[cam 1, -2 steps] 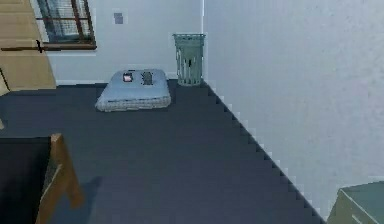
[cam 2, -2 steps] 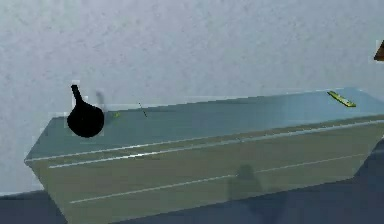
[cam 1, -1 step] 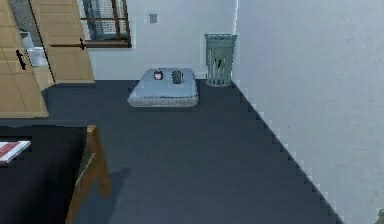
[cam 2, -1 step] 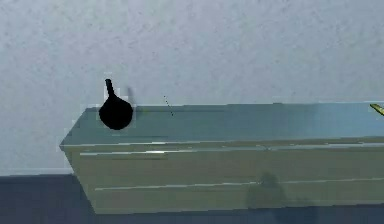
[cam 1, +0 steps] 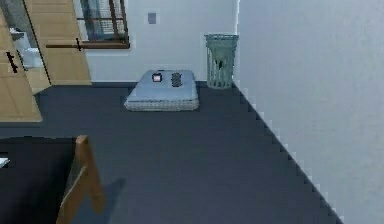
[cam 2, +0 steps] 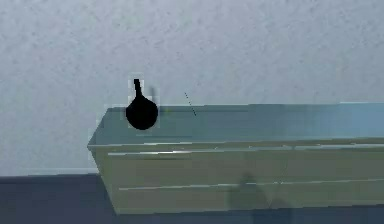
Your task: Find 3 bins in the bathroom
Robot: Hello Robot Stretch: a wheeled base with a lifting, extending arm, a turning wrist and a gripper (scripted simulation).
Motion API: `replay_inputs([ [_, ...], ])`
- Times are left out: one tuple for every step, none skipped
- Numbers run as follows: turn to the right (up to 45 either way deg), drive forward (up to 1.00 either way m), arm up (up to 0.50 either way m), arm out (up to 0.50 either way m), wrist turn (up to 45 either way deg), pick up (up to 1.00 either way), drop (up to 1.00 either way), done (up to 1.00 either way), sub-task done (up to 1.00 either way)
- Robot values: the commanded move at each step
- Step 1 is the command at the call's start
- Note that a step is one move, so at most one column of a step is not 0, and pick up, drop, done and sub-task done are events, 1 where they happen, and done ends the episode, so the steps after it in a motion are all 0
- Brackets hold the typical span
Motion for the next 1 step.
replay_inputs([
  [-9.0, 0.00, 0.00, 0.00, 0.0, 0.00, 0.00, 0.00, 0.00],
])
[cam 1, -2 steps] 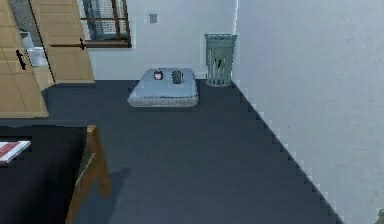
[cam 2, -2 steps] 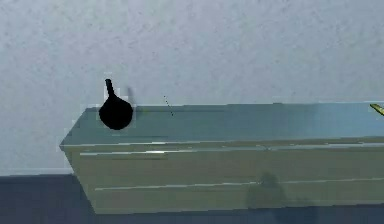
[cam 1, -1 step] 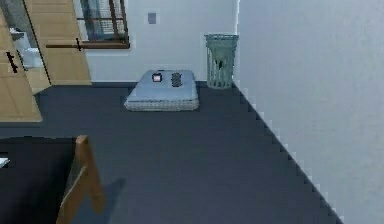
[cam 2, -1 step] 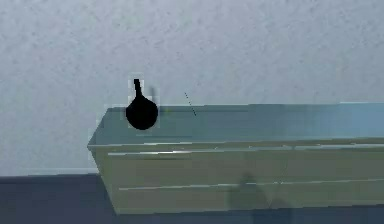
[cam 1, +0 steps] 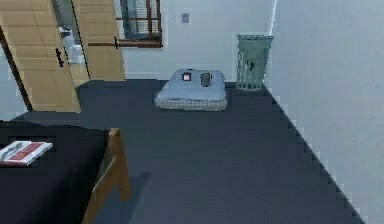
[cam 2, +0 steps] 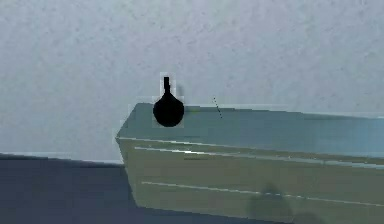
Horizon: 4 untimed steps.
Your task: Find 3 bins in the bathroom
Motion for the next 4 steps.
replay_inputs([
  [0.0, 1.00, 0.00, 0.00, 0.0, 0.00, 0.00, 0.00, 0.00],
  [-6.0, 0.00, 0.00, 0.00, 0.0, 0.00, 0.00, 0.00, 0.00],
  [0.0, 0.50, 0.00, 0.00, 0.0, 0.00, 0.00, 0.00, 0.00],
  [-30.0, 0.00, 0.00, 0.00, 0.0, 0.00, 0.00, 0.00, 0.00],
])
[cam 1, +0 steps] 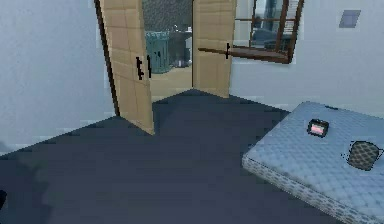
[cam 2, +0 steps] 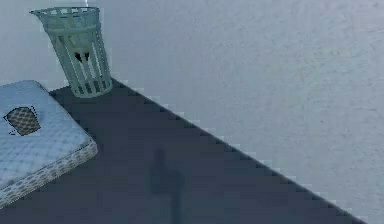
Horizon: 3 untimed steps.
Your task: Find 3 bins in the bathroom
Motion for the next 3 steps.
replay_inputs([
  [0.0, 0.40, 0.00, 0.00, 0.0, 0.00, 0.00, 0.00, 0.00],
  [-3.0, 0.00, 0.00, 0.00, 0.0, 0.00, 0.00, 0.00, 0.00],
  [0.0, 0.75, 0.00, 0.00, 0.0, 0.00, 0.00, 0.00, 0.00],
])
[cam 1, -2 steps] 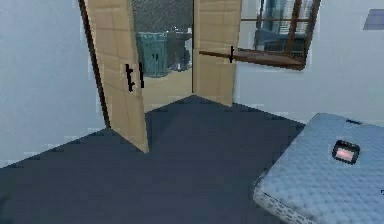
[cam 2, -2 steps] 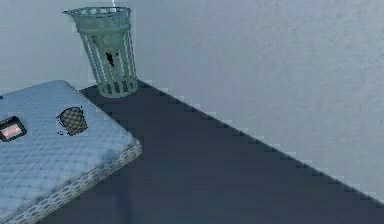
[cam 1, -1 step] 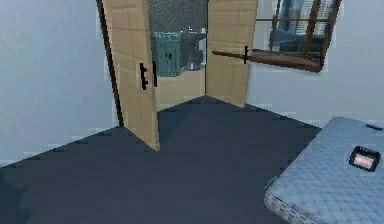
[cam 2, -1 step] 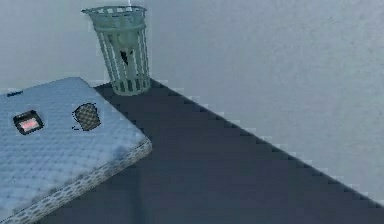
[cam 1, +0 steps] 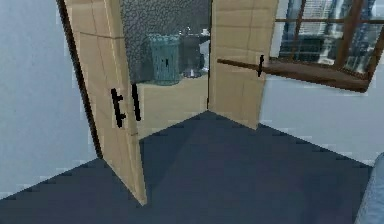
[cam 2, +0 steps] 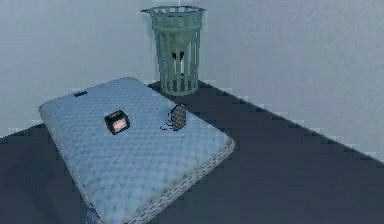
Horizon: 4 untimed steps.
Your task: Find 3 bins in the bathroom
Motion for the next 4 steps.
replay_inputs([
  [-9.0, 0.00, 0.00, 0.00, 0.0, 0.00, 0.00, 0.00, 0.00],
  [0.0, 0.55, 0.00, 0.00, 0.0, 0.00, 0.00, 0.00, 0.00],
  [45.0, 0.00, 0.00, 0.00, 0.0, 0.00, 0.00, 0.00, 0.00],
  [6.0, 0.00, 0.00, 0.00, 0.0, 0.00, 0.00, 0.00, 0.00],
])
